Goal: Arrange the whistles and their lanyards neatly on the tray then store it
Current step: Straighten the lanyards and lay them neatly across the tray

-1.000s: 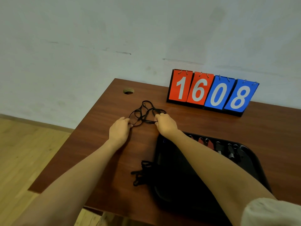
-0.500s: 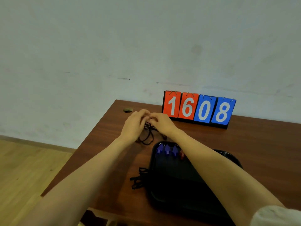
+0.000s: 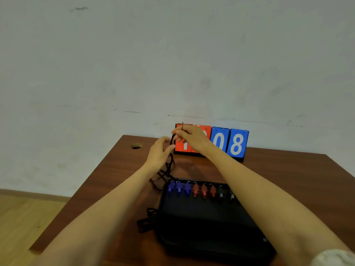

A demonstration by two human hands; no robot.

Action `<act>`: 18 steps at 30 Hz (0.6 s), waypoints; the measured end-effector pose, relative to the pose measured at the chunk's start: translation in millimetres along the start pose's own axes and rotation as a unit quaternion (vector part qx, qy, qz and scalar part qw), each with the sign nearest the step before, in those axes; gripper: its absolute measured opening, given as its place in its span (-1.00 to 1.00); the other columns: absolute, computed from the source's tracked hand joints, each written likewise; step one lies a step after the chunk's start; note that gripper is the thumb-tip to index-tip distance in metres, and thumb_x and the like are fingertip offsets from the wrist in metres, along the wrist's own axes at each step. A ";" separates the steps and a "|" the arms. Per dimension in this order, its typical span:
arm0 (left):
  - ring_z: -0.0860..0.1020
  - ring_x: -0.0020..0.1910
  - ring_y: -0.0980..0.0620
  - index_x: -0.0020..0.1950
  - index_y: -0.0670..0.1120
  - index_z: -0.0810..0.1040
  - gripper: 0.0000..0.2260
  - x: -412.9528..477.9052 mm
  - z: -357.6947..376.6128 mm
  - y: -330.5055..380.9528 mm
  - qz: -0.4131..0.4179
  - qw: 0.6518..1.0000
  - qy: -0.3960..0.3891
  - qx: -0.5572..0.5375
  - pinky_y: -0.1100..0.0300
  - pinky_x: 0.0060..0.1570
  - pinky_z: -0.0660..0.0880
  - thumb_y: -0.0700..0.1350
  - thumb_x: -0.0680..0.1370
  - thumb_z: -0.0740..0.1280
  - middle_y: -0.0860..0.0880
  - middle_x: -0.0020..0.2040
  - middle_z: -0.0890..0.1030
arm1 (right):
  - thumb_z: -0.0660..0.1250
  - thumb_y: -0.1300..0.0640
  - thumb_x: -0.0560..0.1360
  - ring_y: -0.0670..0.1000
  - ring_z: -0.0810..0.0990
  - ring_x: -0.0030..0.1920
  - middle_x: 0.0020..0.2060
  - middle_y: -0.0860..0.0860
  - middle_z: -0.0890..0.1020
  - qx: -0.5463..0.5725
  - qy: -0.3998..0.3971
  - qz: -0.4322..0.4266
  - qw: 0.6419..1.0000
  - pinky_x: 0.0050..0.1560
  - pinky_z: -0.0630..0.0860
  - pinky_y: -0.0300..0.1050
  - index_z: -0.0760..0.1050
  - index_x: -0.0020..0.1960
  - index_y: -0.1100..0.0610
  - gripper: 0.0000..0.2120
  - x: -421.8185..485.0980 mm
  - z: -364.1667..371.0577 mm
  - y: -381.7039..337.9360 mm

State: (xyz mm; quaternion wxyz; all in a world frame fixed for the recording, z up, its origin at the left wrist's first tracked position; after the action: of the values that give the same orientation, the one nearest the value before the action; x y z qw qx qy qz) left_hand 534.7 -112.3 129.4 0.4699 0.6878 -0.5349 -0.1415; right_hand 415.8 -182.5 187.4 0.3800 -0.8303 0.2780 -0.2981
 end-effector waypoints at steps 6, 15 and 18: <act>0.45 -0.33 0.10 0.02 -0.16 0.55 -0.85 9.4 -8.3 14.8 0.016 0.999 0.036 0.037 0.35 -0.31 0.35 -0.14 0.61 0.21 -0.02 -0.19 0.58 | 0.17 0.20 0.61 -0.13 0.58 -0.18 -0.11 0.05 0.65 0.041 0.043 0.000 0.998 -0.12 0.49 -0.31 0.59 0.09 0.21 -0.77 -3.3 -14.9 -6.0; 0.56 -0.03 -0.22 0.04 -0.23 0.56 -0.82 -3.5 -41.1 -55.6 -0.098 0.956 -0.020 0.277 0.10 -0.19 0.37 -0.19 0.60 0.20 -0.22 -0.02 0.62 | 0.13 0.19 0.62 -0.15 0.55 -0.20 -0.03 0.14 0.66 0.037 0.225 0.058 0.972 -0.18 0.47 -0.44 0.56 0.09 0.26 -0.74 -12.7 -45.9 18.6; 0.56 -0.05 -0.19 0.03 -0.21 0.57 -0.83 -12.2 -42.2 -65.7 -0.119 0.947 -0.040 0.297 0.06 -0.17 0.41 -0.21 0.59 0.19 -0.21 0.00 0.63 | 0.12 0.17 0.63 -0.03 0.59 -0.06 0.00 0.15 0.66 0.023 0.268 0.090 0.959 0.01 0.53 -0.16 0.55 0.11 0.26 -0.73 -21.2 -59.9 27.3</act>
State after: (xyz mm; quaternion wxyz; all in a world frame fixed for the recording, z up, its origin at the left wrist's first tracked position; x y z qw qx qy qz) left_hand 599.0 -81.7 95.2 0.2028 0.8488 -0.4848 -0.0587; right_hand 352.9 -210.9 191.6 0.3360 -0.6826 0.4364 -0.4803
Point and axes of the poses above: each hand's wrist, its own x-axis towards the middle knuckle, its own z-axis out of the palm, y = z × x, the point moved 3 cm from there along x, towards the middle knuckle
